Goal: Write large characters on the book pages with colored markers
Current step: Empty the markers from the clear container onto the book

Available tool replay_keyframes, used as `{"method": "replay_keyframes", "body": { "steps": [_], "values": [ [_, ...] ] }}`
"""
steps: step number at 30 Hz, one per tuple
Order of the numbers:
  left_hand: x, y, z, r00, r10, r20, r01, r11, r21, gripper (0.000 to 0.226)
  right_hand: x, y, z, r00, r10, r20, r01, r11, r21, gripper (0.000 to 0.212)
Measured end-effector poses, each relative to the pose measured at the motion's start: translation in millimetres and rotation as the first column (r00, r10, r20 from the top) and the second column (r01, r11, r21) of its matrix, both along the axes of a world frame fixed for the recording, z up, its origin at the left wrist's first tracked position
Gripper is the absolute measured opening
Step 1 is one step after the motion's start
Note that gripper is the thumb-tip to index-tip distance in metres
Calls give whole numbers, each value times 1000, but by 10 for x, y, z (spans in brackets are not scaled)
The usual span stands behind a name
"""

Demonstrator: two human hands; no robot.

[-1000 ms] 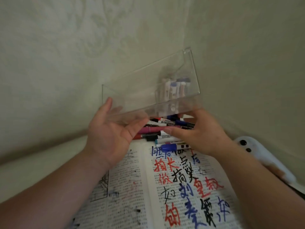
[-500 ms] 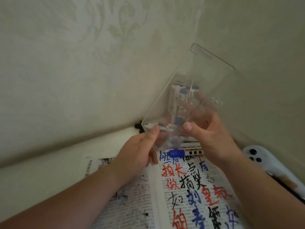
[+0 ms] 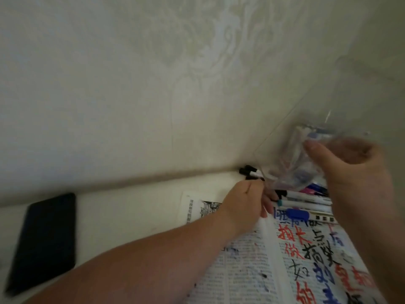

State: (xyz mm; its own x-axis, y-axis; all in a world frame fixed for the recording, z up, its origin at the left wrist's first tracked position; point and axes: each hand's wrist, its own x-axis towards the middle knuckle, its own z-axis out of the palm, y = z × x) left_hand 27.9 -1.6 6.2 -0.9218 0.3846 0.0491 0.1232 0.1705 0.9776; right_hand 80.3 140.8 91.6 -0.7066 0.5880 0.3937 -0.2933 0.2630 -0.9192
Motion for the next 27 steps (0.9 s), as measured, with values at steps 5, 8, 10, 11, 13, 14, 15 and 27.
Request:
{"method": "replay_keyframes", "body": {
  "steps": [5,8,10,11,13,14,15,27],
  "values": [
    [45,-213,492,898,-398,-187,175,714,-678,34,31,-236,328,999,31,-43,-24,988,152,88],
    [149,-651,804,905,-285,-315,-78,618,-782,28,-41,-440,419,996,93,4,-93,984,151,92],
    [296,-1034,776,856,39,-515,-342,790,-509,21,-78,-630,337,987,132,89,-145,975,166,100],
    [407,-1199,720,828,185,-530,-391,867,-310,25,-84,-758,269,979,162,125,-181,970,163,102],
    [616,-1448,524,879,299,-372,-314,949,20,43,-71,-1077,107,953,248,176,-275,949,155,101],
    [713,-1542,413,912,300,-279,-275,953,126,53,-52,-1255,23,933,300,200,-331,931,151,98],
    [787,-1630,308,930,308,-199,-269,943,197,67,-40,-1430,-66,905,360,228,-396,908,135,94],
    [876,-2284,53,865,501,-14,-496,860,116,90,-226,-2113,-426,621,664,416,-741,670,37,55]
  ]
}}
